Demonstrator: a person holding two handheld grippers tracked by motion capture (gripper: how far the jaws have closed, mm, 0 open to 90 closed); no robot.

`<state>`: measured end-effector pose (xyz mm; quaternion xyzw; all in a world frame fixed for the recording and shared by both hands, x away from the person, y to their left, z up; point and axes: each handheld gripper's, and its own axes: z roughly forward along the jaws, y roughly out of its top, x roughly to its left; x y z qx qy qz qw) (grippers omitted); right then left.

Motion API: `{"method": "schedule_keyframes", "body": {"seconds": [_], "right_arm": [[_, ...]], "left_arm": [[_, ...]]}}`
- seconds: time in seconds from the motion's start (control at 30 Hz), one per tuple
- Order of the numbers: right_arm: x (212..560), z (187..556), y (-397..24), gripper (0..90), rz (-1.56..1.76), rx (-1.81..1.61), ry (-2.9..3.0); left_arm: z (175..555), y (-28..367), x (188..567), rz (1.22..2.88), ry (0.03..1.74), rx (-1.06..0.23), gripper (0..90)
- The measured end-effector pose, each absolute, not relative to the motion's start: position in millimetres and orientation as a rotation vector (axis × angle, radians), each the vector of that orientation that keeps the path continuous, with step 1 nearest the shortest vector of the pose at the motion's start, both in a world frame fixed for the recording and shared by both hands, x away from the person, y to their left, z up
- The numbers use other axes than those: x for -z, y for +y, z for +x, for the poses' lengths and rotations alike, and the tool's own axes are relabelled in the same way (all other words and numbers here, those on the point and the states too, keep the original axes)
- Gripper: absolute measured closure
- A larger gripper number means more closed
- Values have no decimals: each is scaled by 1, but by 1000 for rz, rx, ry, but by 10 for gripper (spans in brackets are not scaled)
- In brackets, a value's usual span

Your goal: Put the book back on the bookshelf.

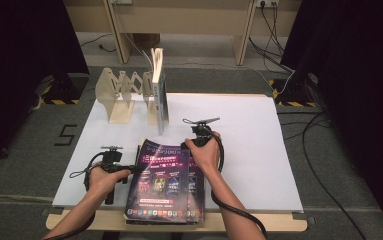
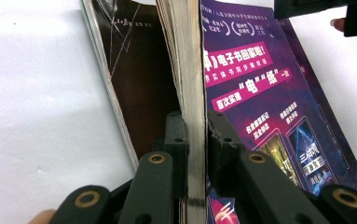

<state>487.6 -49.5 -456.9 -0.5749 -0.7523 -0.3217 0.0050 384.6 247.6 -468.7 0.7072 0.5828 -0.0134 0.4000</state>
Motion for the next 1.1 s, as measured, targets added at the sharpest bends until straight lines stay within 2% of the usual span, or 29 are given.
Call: {"method": "schedule_keyframes", "body": {"seconds": [0.37, 0.9, 1.1], "right_arm": [[460, 492, -44, 475, -1793, 1009, -2335], [448, 484, -53, 562, -1791, 1098, -2206], [451, 479, -54, 609, -1779, 1030, -2198]], "left_arm": [[385, 248, 470, 1787, 1481, 35, 793], [382, 247, 474, 1771, 1502, -3, 779], [381, 247, 475, 1767, 1502, -1, 778]]}}
